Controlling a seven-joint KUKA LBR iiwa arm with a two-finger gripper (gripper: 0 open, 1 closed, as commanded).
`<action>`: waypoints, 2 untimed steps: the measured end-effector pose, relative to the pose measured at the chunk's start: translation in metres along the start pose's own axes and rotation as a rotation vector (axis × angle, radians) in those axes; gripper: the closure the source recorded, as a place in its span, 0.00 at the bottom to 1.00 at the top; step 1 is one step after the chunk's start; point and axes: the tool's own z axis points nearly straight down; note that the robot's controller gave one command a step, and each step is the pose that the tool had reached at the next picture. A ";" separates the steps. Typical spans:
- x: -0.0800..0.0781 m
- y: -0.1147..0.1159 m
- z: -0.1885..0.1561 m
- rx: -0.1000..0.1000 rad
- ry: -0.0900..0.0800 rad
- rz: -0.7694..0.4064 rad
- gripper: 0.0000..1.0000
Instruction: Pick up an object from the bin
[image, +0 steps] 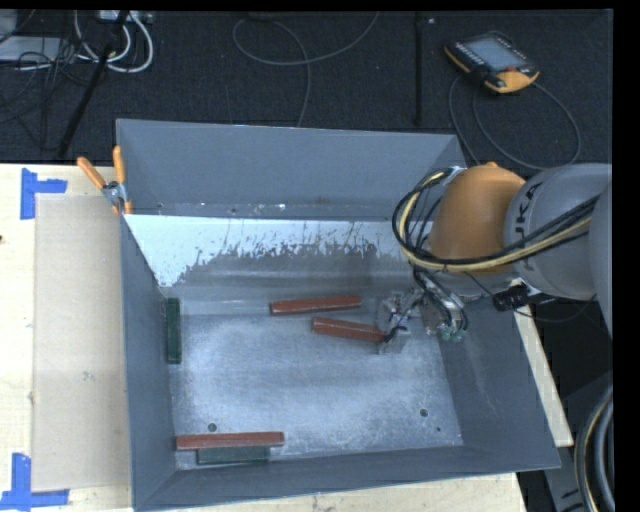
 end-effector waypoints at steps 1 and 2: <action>0.000 0.000 0.000 0.000 0.000 -0.001 1.00; 0.000 0.000 0.000 0.000 0.000 -0.001 1.00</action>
Offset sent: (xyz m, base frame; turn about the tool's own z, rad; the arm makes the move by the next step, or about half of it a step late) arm 0.0000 0.0000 0.0000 0.0000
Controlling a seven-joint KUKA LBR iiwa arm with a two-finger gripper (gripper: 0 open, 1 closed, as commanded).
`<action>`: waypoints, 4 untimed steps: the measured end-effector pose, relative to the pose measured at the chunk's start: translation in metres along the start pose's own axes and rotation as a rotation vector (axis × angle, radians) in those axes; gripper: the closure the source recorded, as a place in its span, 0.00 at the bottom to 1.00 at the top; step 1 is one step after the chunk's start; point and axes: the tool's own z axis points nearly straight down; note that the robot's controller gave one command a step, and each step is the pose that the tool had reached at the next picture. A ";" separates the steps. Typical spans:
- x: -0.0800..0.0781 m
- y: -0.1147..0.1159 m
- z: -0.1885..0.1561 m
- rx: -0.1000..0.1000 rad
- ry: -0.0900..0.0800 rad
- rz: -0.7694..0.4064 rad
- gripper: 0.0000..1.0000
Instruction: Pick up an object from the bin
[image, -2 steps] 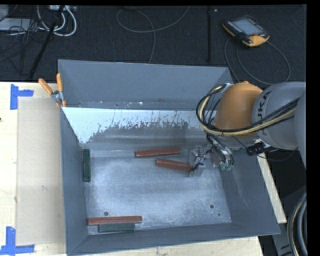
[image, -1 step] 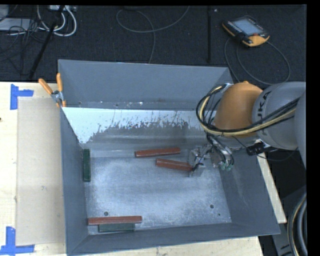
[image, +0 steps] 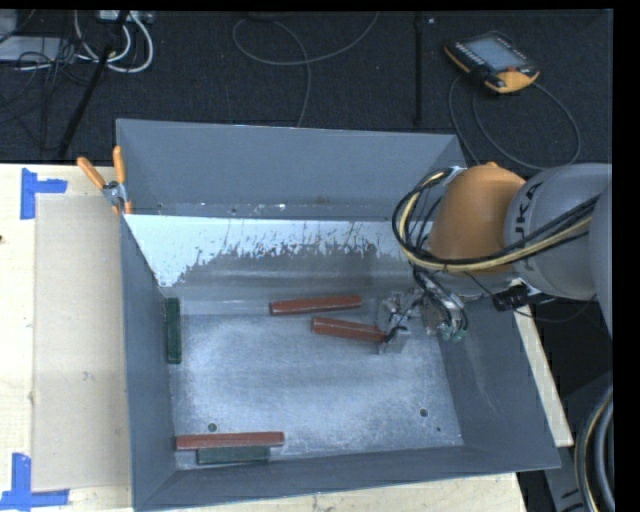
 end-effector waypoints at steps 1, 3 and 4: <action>0.000 0.000 0.000 0.000 0.000 0.000 1.00; 0.000 0.000 0.000 0.000 0.000 -0.001 1.00; 0.000 0.000 0.000 0.000 0.000 -0.001 1.00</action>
Offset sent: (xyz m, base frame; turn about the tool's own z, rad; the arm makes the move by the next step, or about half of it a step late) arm 0.0000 0.0000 0.0000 0.0000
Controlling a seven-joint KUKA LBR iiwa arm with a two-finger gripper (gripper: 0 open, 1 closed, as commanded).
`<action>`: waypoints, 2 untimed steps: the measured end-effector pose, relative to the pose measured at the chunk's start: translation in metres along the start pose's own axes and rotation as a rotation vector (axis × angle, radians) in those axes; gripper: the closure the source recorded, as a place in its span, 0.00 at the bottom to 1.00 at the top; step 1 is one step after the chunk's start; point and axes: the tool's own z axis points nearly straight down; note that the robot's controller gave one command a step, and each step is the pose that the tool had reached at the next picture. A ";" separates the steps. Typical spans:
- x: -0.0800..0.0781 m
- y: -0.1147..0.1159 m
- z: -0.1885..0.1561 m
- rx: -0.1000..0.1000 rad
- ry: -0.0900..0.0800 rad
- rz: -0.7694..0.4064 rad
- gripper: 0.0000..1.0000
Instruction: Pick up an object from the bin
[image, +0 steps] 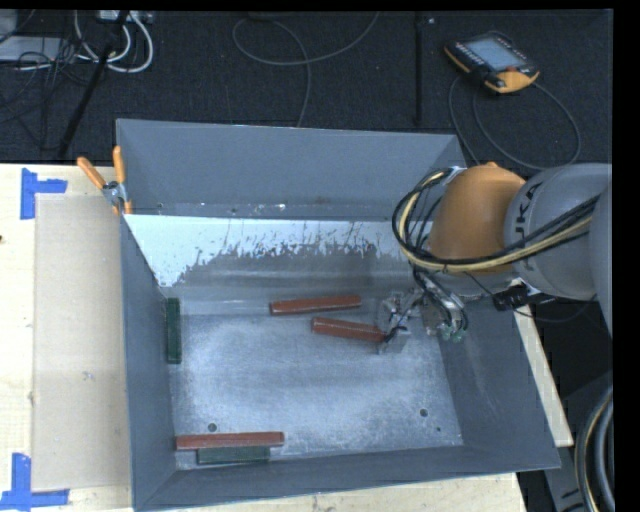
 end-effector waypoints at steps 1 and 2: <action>0.000 0.000 0.000 0.000 0.000 0.000 1.00; -0.001 0.004 0.000 -0.007 -0.003 -0.002 0.00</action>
Offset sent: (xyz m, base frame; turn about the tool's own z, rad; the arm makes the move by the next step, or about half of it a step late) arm 0.0000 0.0000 0.0000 0.0000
